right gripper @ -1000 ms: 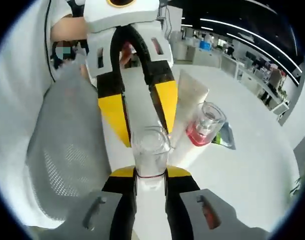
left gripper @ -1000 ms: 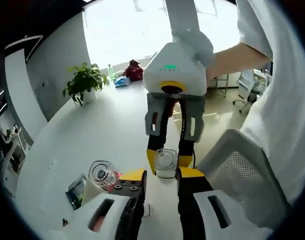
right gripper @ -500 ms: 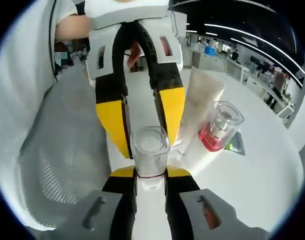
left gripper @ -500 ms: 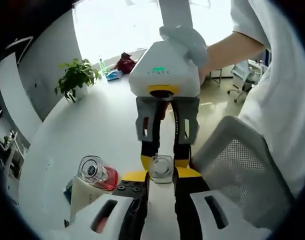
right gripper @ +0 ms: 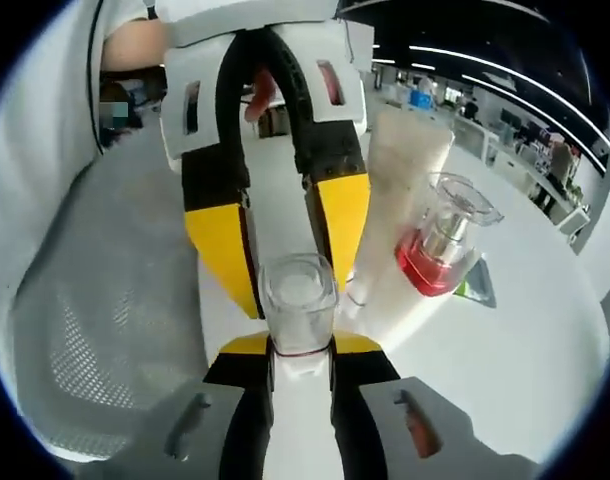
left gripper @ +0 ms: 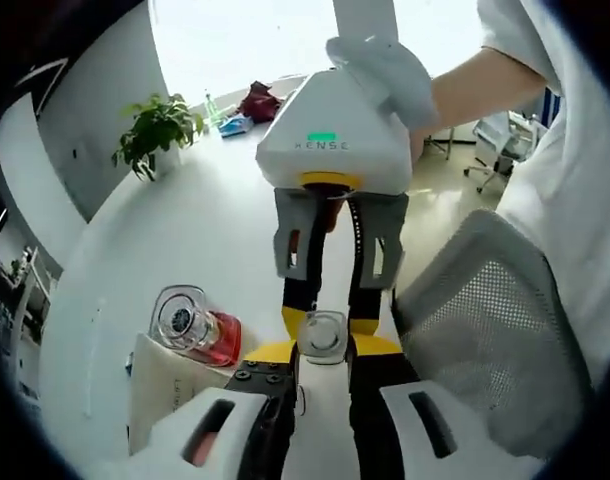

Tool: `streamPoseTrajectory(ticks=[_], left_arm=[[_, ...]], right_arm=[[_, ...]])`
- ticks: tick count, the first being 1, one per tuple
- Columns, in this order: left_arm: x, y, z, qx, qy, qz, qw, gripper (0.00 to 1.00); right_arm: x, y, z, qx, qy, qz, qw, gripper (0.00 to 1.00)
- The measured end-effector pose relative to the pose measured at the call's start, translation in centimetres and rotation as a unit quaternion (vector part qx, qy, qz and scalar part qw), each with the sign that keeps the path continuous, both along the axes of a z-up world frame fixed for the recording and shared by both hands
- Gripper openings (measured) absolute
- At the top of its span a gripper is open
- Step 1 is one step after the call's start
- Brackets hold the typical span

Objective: Arrange the skincare products in the storage area until every visible bottle or jar stands upright without overlapping.

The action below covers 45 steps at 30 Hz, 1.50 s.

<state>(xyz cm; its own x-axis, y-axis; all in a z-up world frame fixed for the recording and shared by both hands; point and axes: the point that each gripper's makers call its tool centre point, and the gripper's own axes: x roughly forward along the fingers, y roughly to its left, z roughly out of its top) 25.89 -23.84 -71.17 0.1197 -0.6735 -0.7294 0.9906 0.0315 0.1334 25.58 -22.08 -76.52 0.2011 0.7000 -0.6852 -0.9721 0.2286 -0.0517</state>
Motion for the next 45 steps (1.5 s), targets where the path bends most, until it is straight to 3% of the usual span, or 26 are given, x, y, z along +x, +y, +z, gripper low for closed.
streamPoseTrajectory(ticks=[12,28,35,39,42,45], left_arm=[[0.6,0.0,-0.9,0.015,-0.001,0.012,0.9998,0.24],[1.2,0.1,-0.8,0.012,-0.015,0.024,0.9995,0.26],[1.3,0.2,1.0,-0.013,-0.025,0.037,0.9989,0.31],[1.2,0.8,3.4,-0.046,-0.046,0.059,0.9961,0.33],[1.1,2.3,5.4,-0.076,-0.045,0.094,0.9916,0.34],[1.3,4.0,6.3,-0.083,-0.043,0.127,0.9875,0.33]], right_arm=[[0.5,0.0,-0.9,0.022,0.006,-0.016,0.9996,0.21],[0.8,-0.4,-1.5,0.014,0.015,-0.050,0.9986,0.24],[0.9,-0.7,-2.2,0.021,0.019,-0.081,0.9963,0.23],[1.0,-0.6,-2.6,0.022,0.019,-0.090,0.9955,0.21],[1.4,-0.5,-2.6,0.023,0.016,-0.091,0.9955,0.21],[1.7,-0.4,-2.7,0.022,0.014,-0.086,0.9959,0.21]])
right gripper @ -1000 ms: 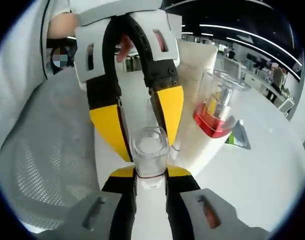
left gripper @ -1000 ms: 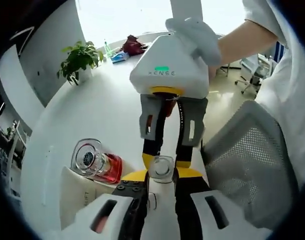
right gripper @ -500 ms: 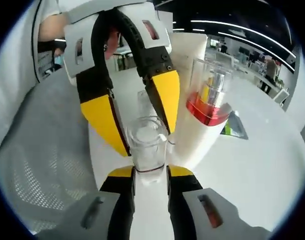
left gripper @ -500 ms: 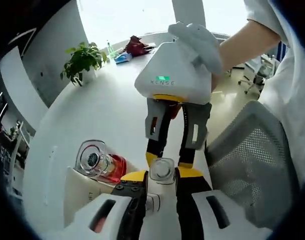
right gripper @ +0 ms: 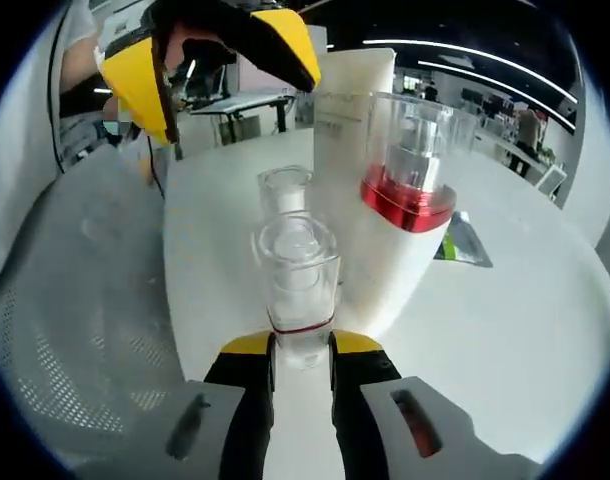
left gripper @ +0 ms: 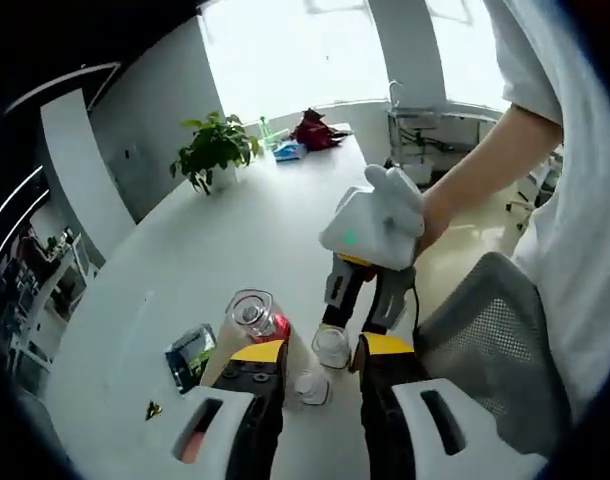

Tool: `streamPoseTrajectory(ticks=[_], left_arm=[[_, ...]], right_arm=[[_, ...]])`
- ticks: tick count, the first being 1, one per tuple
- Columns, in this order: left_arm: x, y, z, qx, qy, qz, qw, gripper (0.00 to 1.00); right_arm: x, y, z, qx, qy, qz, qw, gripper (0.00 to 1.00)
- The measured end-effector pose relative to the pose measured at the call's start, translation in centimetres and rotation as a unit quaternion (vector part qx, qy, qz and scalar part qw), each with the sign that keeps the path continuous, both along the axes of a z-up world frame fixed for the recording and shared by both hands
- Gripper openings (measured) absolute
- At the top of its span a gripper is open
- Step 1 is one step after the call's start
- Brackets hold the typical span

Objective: Arrange the skincare products in the storage area until every visible bottle or jar stands upright without overlapping.

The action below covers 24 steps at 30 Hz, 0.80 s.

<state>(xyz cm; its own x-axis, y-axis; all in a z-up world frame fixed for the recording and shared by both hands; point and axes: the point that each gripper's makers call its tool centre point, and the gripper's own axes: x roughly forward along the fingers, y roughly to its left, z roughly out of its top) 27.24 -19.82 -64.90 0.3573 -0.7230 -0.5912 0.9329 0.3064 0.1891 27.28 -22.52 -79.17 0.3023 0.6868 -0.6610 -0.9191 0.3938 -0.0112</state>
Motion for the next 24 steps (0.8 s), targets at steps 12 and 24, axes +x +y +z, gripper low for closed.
streamPoseTrajectory(ticks=[12,24], left_arm=[[-0.2,3.7,-0.1,0.016,0.001,0.056,0.9983,0.31],[-0.3,3.3,-0.4,0.016,0.002,0.052,0.9985,0.31]], right_arm=[[0.7,0.7,-0.1,-0.003,0.001,0.040,0.9992,0.21],[0.9,0.9,0.0,-0.002,0.004,0.042,0.9991,0.20]])
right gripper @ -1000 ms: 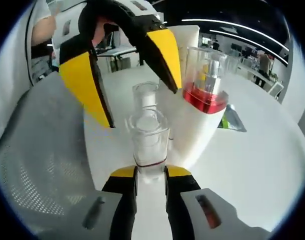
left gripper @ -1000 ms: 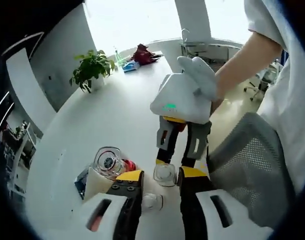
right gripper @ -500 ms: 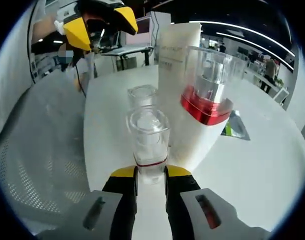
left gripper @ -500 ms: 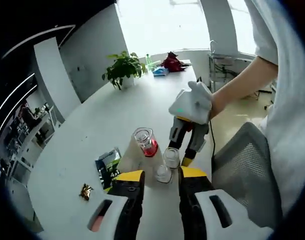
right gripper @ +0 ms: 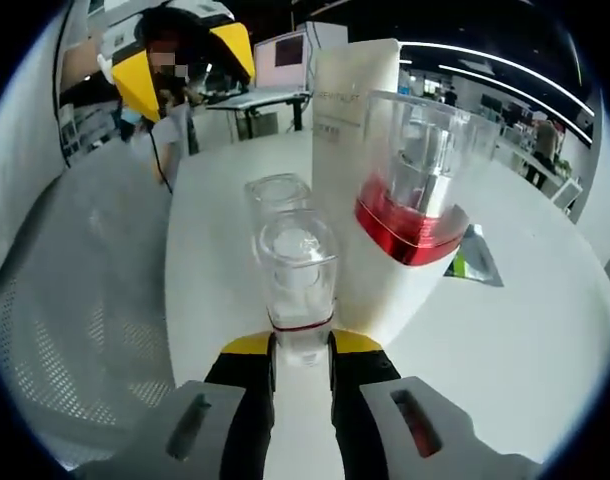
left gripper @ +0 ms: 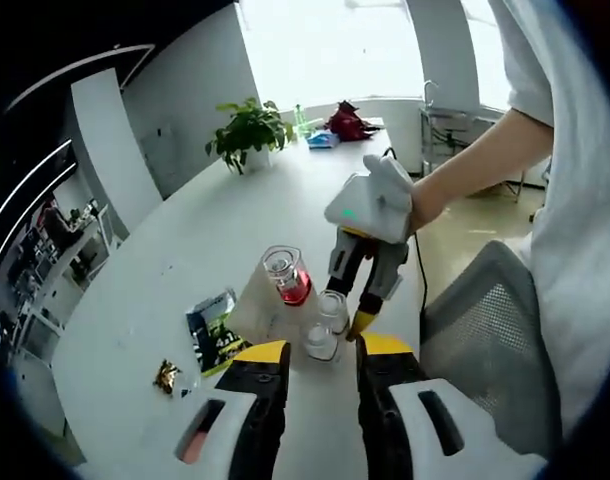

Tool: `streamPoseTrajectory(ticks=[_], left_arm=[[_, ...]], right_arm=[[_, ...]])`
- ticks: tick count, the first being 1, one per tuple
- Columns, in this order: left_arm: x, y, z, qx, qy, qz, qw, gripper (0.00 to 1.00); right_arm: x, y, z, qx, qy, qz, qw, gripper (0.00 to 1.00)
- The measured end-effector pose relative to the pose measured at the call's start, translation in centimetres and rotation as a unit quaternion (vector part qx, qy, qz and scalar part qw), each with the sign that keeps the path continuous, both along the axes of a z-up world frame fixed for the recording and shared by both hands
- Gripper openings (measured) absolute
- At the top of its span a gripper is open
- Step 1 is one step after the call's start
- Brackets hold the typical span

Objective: Arrange the skincare products in the storage area until every visible bottle or jar stands upright without overlapping.

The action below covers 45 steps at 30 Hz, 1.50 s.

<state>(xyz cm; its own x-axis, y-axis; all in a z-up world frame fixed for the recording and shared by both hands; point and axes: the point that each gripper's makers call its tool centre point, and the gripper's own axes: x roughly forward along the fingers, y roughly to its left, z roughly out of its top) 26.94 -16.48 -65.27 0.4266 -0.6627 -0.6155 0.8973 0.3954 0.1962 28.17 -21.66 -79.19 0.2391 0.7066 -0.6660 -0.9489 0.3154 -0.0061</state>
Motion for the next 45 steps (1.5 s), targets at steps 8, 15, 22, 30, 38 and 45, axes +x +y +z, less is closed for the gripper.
streamPoseTrajectory(ticks=[8,15,22,30,38,45], left_arm=[[-0.2,0.4,-0.4,0.008,0.007,0.004,0.9999,0.33],[0.0,0.9,-0.4,-0.009,0.023,0.033,0.9991,0.41],[-0.6,2.8,0.3,-0.033,0.046,0.081,0.9951,0.54],[-3.0,5.1,0.4,-0.064,0.086,0.133,0.9853,0.59],[-3.9,8.7,0.8,-0.113,0.089,0.212,0.9667,0.74],[-5.9,12.0,0.4,-0.117,0.104,0.251,0.9553,0.84]], right_arm=[[0.0,-0.5,0.0,-0.005,0.007,-0.007,0.9999,0.24],[-0.8,-1.6,0.2,-0.022,0.018,-0.017,0.9995,0.26],[-2.1,-2.4,1.3,-0.013,0.034,-0.063,0.9974,0.34],[-4.0,-2.3,2.9,-0.021,0.032,-0.091,0.9951,0.43],[-5.4,-3.3,3.1,-0.045,0.027,-0.135,0.9895,0.52],[-6.5,-3.4,4.2,-0.026,0.040,-0.179,0.9827,0.63]])
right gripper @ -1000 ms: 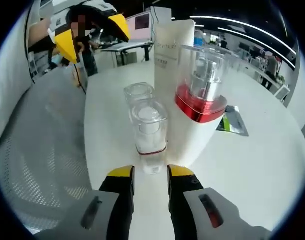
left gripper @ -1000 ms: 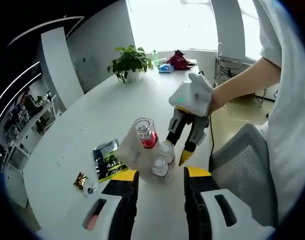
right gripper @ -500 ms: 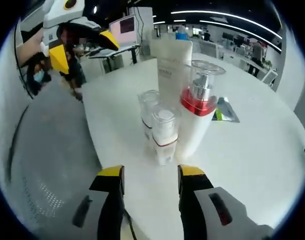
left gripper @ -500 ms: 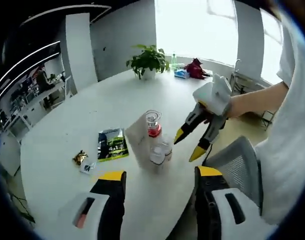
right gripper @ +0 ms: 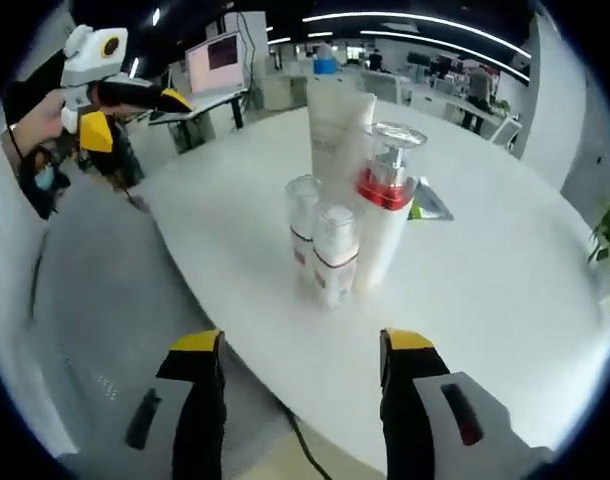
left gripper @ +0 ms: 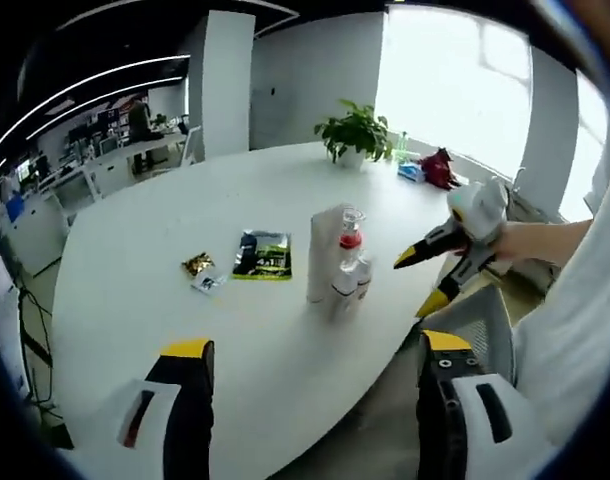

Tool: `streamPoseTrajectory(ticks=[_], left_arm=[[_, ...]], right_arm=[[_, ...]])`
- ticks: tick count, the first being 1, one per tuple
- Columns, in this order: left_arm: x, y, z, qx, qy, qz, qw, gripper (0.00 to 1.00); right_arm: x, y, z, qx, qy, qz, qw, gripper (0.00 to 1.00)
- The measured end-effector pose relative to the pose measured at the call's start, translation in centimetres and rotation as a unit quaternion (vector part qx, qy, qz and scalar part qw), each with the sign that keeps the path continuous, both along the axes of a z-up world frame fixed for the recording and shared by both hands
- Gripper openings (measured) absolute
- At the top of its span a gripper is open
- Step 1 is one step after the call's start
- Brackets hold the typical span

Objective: Arrange the skincare products in the storage area until every visible bottle or jar stands upright without overlapping.

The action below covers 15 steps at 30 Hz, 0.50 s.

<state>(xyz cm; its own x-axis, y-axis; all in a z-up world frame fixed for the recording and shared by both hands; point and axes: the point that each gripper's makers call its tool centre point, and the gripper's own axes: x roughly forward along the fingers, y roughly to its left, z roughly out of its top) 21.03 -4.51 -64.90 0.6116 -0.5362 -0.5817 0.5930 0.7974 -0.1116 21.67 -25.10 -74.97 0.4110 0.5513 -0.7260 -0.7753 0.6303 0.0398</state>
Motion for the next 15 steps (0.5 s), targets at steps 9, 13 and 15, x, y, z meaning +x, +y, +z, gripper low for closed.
streamPoseTrajectory(ticks=[9,13,15], left_arm=[[-2.5,3.6,-0.6,-0.067,0.035,0.052,0.9958,0.99],[-3.3,6.1,-1.1,-0.082,0.039,0.077,0.9929,0.99],[-3.5,6.9,-0.8,-0.083,0.017,0.078,0.9934,0.99]], right_arm=[[-0.8,1.6,2.6,0.066,-0.010,-0.026,0.9974,0.79],[-0.9,1.5,3.0,0.048,-0.019,-0.037,0.9980,0.87],[-1.2,1.5,3.3,0.047,-0.022,-0.046,0.9976,0.90]])
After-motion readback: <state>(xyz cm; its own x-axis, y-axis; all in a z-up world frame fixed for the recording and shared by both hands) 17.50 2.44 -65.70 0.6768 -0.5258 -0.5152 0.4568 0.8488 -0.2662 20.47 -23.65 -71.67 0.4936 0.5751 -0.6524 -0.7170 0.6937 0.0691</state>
